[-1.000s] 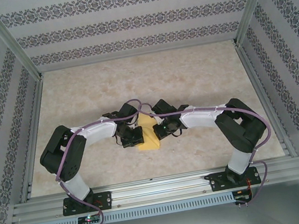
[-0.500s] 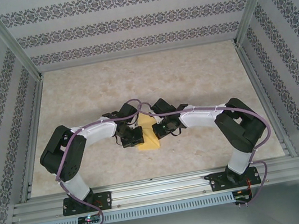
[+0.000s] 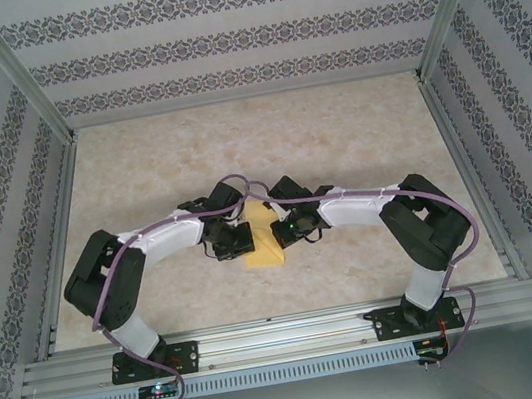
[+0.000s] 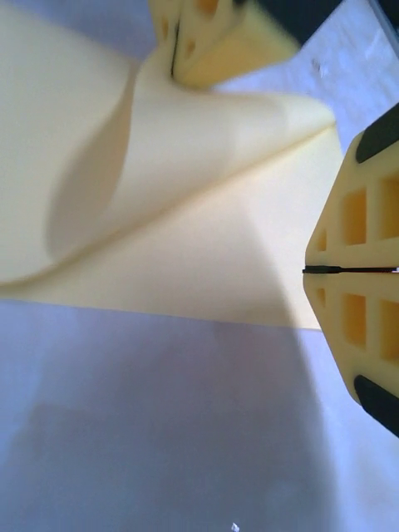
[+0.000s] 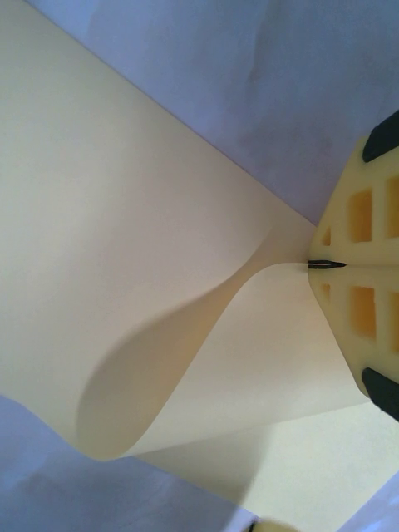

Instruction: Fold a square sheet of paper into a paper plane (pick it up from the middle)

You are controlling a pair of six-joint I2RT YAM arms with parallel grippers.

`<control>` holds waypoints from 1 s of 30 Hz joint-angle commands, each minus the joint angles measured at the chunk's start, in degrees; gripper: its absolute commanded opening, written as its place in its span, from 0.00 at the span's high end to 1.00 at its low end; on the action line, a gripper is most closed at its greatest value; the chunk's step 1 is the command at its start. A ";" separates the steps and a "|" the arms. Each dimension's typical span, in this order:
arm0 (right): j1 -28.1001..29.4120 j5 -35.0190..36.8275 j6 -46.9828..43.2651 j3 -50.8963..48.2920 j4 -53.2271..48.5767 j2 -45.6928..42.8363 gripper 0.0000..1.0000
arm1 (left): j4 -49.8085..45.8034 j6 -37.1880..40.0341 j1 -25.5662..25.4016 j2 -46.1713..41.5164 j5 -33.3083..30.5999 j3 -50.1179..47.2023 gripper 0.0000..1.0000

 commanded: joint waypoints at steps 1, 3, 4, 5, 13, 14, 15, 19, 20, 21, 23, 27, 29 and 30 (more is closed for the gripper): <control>0.51 0.81 0.27 -0.34 -0.57 1.58 0.95 | 2.86 -2.92 -0.66 -5.39 -2.49 -0.67 0.93; 0.45 0.76 0.37 -0.31 -0.38 1.81 0.95 | 6.50 -4.55 -0.35 -6.08 -1.40 -1.83 0.98; 0.49 0.68 0.33 -0.32 -0.38 1.86 0.95 | 8.14 -5.36 -0.14 -5.95 -0.37 -2.17 0.99; 0.47 0.73 0.40 -0.36 -0.25 1.94 0.95 | 10.26 -6.32 0.11 -5.41 0.75 -2.51 1.00; 0.46 0.60 0.66 -0.82 0.32 2.12 0.95 | 19.99 -12.91 0.40 -1.16 3.82 -3.58 1.00; 0.48 0.59 0.75 -0.83 0.34 2.10 0.95 | 20.36 -13.22 0.39 -0.75 4.00 -3.74 1.00; 0.51 0.54 0.71 -0.91 0.40 2.04 0.95 | 21.22 -13.69 0.37 -0.25 4.54 -4.09 1.00; 0.48 0.60 0.75 -1.03 0.47 2.12 0.95 | 23.73 -14.82 0.39 1.19 5.48 -5.07 1.00; 0.47 0.52 0.73 -1.01 0.47 2.12 0.95 | 23.66 -14.77 0.40 1.51 5.50 -5.07 1.00; 0.48 0.53 0.75 -1.04 0.42 2.12 0.95 | 23.65 -14.84 0.40 1.86 5.46 -5.23 1.00; 0.46 0.50 0.75 -1.04 0.45 2.12 0.95 | 24.04 -14.95 0.40 2.48 5.54 -5.58 1.00; 0.51 0.53 0.66 -1.01 0.28 2.06 0.95 | 24.91 -15.14 0.40 4.13 5.80 -6.11 1.00; 0.46 0.59 0.66 -1.09 0.39 2.03 0.95 | 25.16 -15.39 0.40 4.93 5.75 -6.60 1.00; 0.51 0.63 0.63 -1.05 0.33 2.03 0.95 | 24.64 -15.43 0.34 5.30 5.60 -6.74 1.00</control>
